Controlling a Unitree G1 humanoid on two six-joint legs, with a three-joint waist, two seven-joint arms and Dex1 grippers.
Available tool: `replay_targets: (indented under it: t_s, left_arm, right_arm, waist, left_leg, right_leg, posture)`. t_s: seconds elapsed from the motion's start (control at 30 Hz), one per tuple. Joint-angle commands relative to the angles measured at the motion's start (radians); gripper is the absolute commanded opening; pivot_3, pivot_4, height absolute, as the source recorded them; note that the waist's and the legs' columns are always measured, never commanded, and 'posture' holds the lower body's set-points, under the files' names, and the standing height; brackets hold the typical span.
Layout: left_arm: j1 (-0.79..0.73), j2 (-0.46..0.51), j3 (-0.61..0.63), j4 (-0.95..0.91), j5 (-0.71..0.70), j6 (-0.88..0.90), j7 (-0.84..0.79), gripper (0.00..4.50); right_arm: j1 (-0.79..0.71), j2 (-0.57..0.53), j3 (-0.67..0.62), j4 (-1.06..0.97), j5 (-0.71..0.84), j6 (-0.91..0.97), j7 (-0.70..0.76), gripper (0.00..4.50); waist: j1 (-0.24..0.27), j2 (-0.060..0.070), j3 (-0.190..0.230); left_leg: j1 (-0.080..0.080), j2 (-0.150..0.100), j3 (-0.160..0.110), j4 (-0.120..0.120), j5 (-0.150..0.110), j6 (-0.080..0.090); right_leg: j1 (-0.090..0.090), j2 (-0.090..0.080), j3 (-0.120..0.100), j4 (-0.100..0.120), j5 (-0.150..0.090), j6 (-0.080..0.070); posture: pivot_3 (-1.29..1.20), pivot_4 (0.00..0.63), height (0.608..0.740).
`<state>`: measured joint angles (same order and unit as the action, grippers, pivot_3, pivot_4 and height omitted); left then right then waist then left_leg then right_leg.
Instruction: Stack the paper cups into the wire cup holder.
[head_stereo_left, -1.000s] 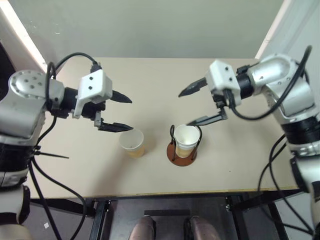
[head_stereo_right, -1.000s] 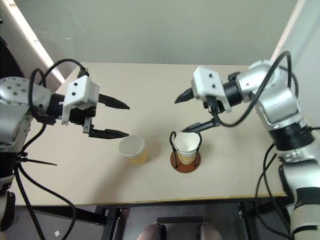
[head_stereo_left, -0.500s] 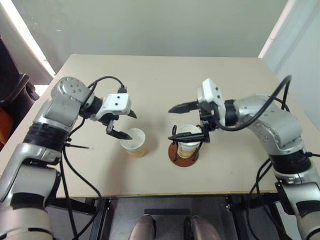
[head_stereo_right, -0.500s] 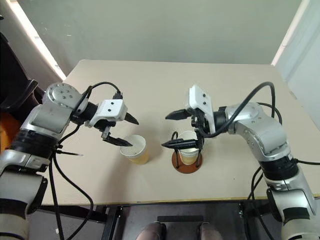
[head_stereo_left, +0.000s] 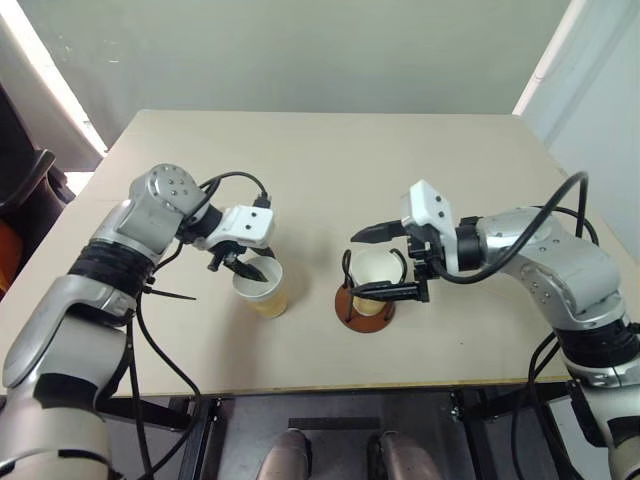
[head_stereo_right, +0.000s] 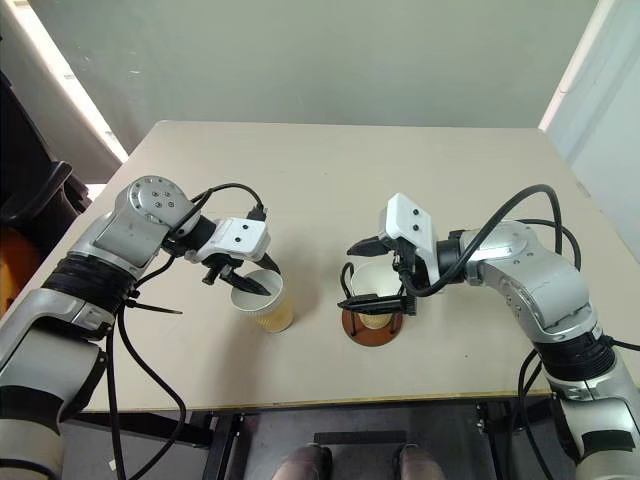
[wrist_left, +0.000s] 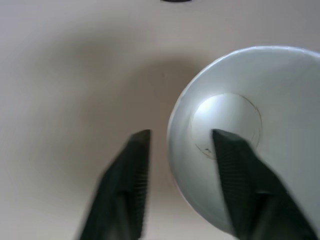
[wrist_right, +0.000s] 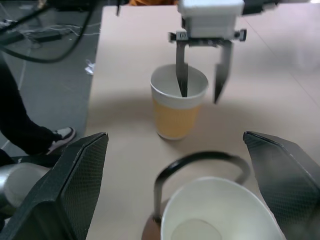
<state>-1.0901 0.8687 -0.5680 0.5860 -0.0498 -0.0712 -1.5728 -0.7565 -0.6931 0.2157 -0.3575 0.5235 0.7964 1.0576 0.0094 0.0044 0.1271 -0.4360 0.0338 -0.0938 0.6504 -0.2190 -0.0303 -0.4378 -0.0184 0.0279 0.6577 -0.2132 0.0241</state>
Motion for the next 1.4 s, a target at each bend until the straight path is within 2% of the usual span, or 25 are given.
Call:
replay_targets:
  t_s: [0.03, 0.1, 0.2, 0.3, 0.37, 0.47, 0.6, 0.73, 0.83, 1.07, 1.27, 1.4]
  left_arm:
    - [-0.035, 0.023, -0.007, -0.029, -0.045, 0.0, -0.042, 0.47]
    - [-0.039, 0.039, -0.025, -0.057, -0.09, 0.015, -0.042, 0.06]
    - [-0.054, 0.087, -0.054, -0.143, -0.196, 0.056, -0.042, 0.06]
    - [-0.091, 0.153, -0.089, -0.211, -0.286, 0.065, -0.042, 0.06]
    - [-0.147, 0.196, -0.106, -0.247, -0.386, 0.077, -0.042, 0.06]
    - [-0.269, 0.208, -0.128, -0.243, -0.538, 0.109, -0.042, 0.06]
    - [-0.439, 0.131, -0.184, -0.169, -0.676, 0.13, -0.042, 0.06]
    - [-0.6, -0.044, -0.271, 0.03, -0.668, 0.037, -0.042, 0.06]
    - [-0.658, -0.142, -0.328, 0.116, -0.658, -0.045, -0.042, 0.06]
    - [-0.7, -0.307, -0.428, 0.236, -0.663, -0.134, -0.042, 0.06]
    - [-0.682, -0.37, -0.485, 0.272, -0.644, -0.185, -0.042, 0.06]
    - [-0.667, -0.398, -0.499, 0.272, -0.648, -0.193, -0.042, 0.06]
  right_arm:
    - [-0.006, -0.008, -0.029, -0.026, 0.006, -0.015, -0.001, 4.5]
    - [-0.01, -0.01, -0.044, -0.023, 0.021, -0.015, 0.008, 4.5]
    - [-0.008, -0.032, -0.08, -0.027, 0.047, -0.003, 0.022, 4.5]
    - [0.023, -0.107, -0.125, -0.047, 0.073, 0.009, 0.062, 4.5]
    - [0.059, -0.18, -0.183, -0.067, 0.11, 0.021, 0.103, 4.5]
    - [0.101, -0.255, -0.27, -0.073, 0.159, 0.036, 0.122, 4.5]
    - [0.152, -0.324, -0.359, -0.087, 0.196, 0.043, 0.13, 4.5]
    - [0.236, -0.395, -0.448, -0.099, 0.179, 0.036, 0.112, 4.5]
    - [0.308, -0.432, -0.519, -0.097, 0.165, 0.031, 0.095, 4.5]
    - [0.406, -0.472, -0.619, -0.149, 0.18, 0.046, 0.052, 4.5]
    - [0.469, -0.467, -0.705, -0.214, 0.209, 0.093, 0.0, 4.5]
    - [0.517, -0.467, -0.757, -0.245, 0.225, 0.118, -0.021, 4.5]
  waist:
    - [0.0, 0.0, 0.0]
    - [0.0, 0.0, 0.0]
    - [0.0, 0.0, 0.0]
    - [0.004, 0.0, 0.0]
    - [0.008, 0.0, 0.0]
    - [0.014, 0.0, 0.0]
    - [0.02, 0.0, 0.0]
    - [0.024, 0.001, 0.0]
    - [0.025, 0.001, 0.001]
    - [0.025, 0.002, 0.001]
    - [0.032, 0.002, 0.002]
    - [0.04, 0.002, 0.001]
  left_leg:
    - [0.0, 0.0, 0.0, 0.0, 0.0, 0.0]
    - [0.0, 0.0, 0.0, 0.0, 0.0, 0.0]
    - [-0.001, 0.0, 0.0, 0.001, 0.0, 0.0]
    - [-0.002, 0.0, 0.0, 0.001, 0.0, 0.0]
    - [-0.003, 0.0, 0.0, 0.001, 0.0, 0.0]
    - [-0.007, 0.0, 0.0, 0.002, 0.0, 0.0]
    - [-0.008, -0.001, 0.0, 0.003, -0.001, 0.002]
    - [-0.008, -0.002, 0.001, 0.007, -0.002, 0.005]
    - [-0.009, -0.002, 0.001, 0.013, -0.004, 0.007]
    - [-0.009, -0.004, 0.01, 0.018, -0.008, 0.012]
    - [-0.01, -0.004, 0.016, 0.026, -0.009, 0.007]
    - [-0.013, -0.006, 0.017, 0.034, -0.016, 0.011]
  right_leg:
    - [0.0, 0.0, 0.0, 0.0, 0.0, 0.0]
    - [0.0, 0.0, 0.0, 0.0, 0.0, 0.0]
    - [0.0, 0.0, 0.0, 0.0, 0.0, 0.0]
    - [0.0, 0.0, 0.0, -0.002, 0.0, 0.001]
    - [0.0, 0.0, 0.0, -0.003, 0.0, 0.001]
    - [0.0, 0.0, -0.001, -0.008, 0.001, 0.002]
    - [0.002, -0.001, 0.0, -0.011, 0.002, 0.004]
    - [0.005, -0.002, 0.001, -0.012, 0.003, 0.008]
    - [0.007, -0.002, 0.001, -0.013, 0.004, 0.012]
    - [0.01, -0.003, 0.005, -0.014, 0.003, 0.024]
    - [0.01, -0.002, 0.01, -0.014, -0.001, 0.031]
    - [0.011, -0.002, 0.016, -0.014, -0.004, 0.037]
  posture:
    - [0.0, 0.15, 0.74]
    - [0.0, 0.15, 0.74]
    - [0.0, 0.15, 0.74]
    - [0.0, 0.15, 0.74]
    - [0.0, 0.15, 0.74]
    - [0.0, 0.15, 0.74]
    - [0.0, 0.15, 0.74]
    - [0.0, 0.15, 0.74]
    - [0.0, 0.15, 0.74]
    - [0.0, 0.15, 0.74]
    - [0.0, 0.15, 0.74]
    - [0.0, 0.15, 0.74]
